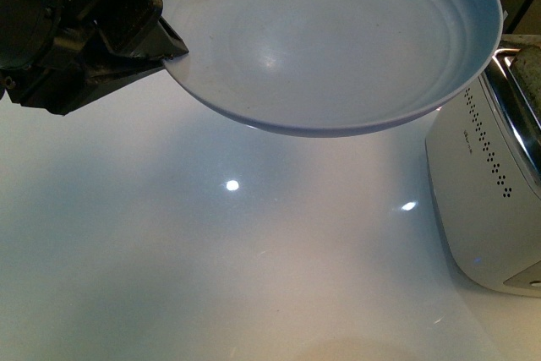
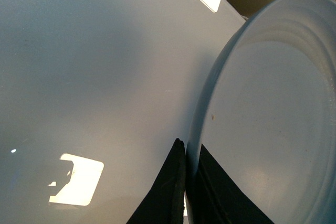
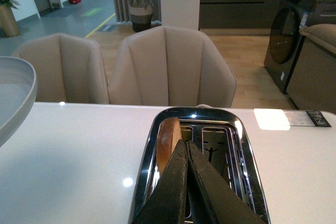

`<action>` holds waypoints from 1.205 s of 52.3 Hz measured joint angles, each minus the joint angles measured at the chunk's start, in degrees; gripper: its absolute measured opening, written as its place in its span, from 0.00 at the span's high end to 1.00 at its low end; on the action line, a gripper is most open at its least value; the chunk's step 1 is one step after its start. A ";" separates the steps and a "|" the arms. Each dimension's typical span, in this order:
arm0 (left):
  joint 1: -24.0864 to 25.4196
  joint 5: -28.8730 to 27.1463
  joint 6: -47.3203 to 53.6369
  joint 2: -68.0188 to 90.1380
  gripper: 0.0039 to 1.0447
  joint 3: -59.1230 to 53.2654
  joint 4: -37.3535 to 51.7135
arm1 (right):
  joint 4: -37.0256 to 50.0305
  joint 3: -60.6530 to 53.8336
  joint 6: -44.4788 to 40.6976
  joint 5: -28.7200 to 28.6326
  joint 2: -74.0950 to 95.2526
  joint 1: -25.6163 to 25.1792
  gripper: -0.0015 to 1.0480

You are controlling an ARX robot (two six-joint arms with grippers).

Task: Left arm holds plate, right arm toasts bread

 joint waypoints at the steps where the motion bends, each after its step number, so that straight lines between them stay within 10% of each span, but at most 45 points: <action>1: 0.00 0.00 -0.02 0.00 0.97 0.00 0.00 | -0.20 -0.07 0.02 0.02 -0.24 0.00 0.98; 63: 0.00 -0.13 -0.02 -0.07 0.97 0.09 0.00 | -23.82 -1.44 0.00 -0.07 -26.43 0.00 0.98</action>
